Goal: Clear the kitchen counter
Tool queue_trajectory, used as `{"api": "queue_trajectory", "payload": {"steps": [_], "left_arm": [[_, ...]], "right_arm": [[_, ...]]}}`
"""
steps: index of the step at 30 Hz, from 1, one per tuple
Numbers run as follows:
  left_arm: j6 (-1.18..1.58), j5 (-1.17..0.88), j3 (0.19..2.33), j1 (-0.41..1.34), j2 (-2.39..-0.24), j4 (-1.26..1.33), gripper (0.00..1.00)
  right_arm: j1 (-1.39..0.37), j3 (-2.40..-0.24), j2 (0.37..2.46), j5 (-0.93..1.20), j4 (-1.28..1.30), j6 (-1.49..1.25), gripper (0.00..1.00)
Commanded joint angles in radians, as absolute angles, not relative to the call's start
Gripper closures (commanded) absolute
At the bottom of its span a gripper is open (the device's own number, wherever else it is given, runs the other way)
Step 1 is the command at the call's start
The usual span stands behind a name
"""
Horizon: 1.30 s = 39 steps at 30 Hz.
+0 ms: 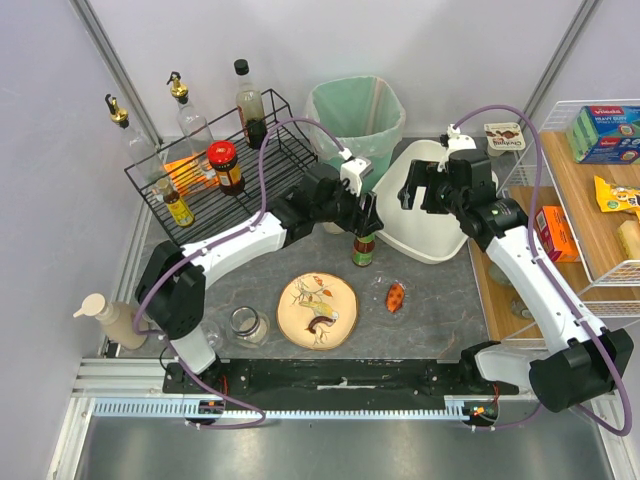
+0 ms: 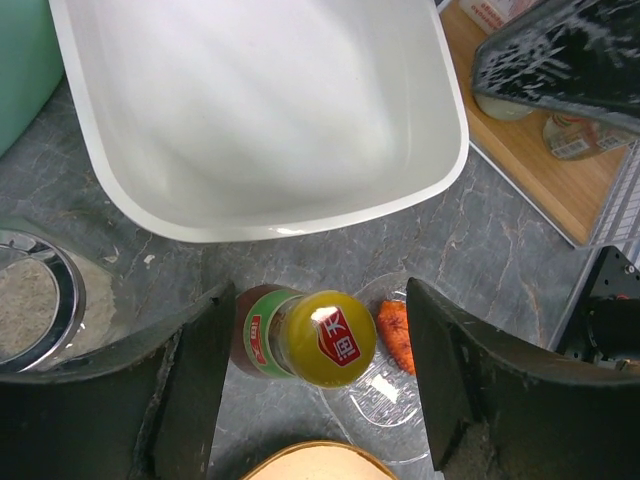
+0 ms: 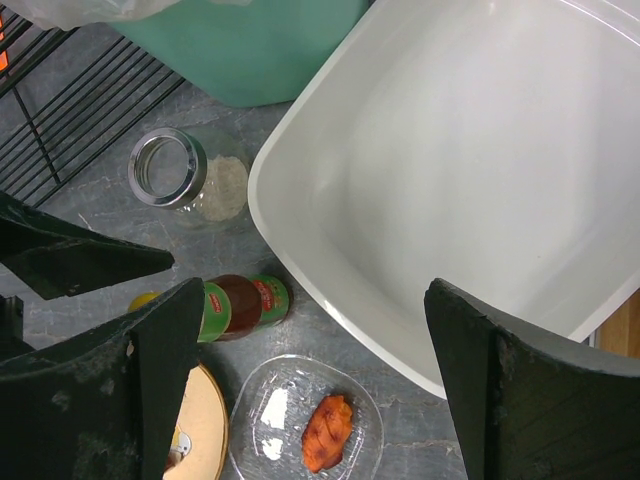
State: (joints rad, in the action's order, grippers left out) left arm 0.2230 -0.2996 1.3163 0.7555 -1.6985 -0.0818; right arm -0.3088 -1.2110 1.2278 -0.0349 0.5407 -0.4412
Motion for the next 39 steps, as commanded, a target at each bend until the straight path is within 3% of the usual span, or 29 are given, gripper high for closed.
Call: {"api": "queue_trajectory", "payload": {"steps": [1, 6, 10, 19, 27, 39], "left_arm": [[0.199, -0.319, 1.325, 0.773, -1.739, -0.08, 0.27], [0.167, -0.267, 1.316, 0.793, -1.753, -0.077, 0.27], [0.147, -0.23, 1.313, 0.805, -1.755, -0.071, 0.38], [0.091, -0.135, 1.318, 0.825, -1.721, -0.075, 0.98], [0.054, -0.005, 1.391, 0.827, -1.589, -0.121, 0.98], [0.002, 0.296, 1.684, 0.808, -1.539, -0.307, 0.98]], "right_arm": [[-0.302, -1.22, 1.232, -0.034, 0.537, -0.423, 0.02], [-0.302, -1.22, 1.232, -0.031, 0.538, -0.422, 0.02], [-0.301, -1.22, 1.233, -0.029, 0.537, -0.422, 0.02], [-0.298, -1.221, 1.239, -0.032, 0.537, -0.422, 0.02], [-0.295, -1.23, 1.25, -0.032, 0.537, -0.422, 0.02], [-0.296, -1.233, 1.262, -0.035, 0.535, -0.428, 0.02]]}}
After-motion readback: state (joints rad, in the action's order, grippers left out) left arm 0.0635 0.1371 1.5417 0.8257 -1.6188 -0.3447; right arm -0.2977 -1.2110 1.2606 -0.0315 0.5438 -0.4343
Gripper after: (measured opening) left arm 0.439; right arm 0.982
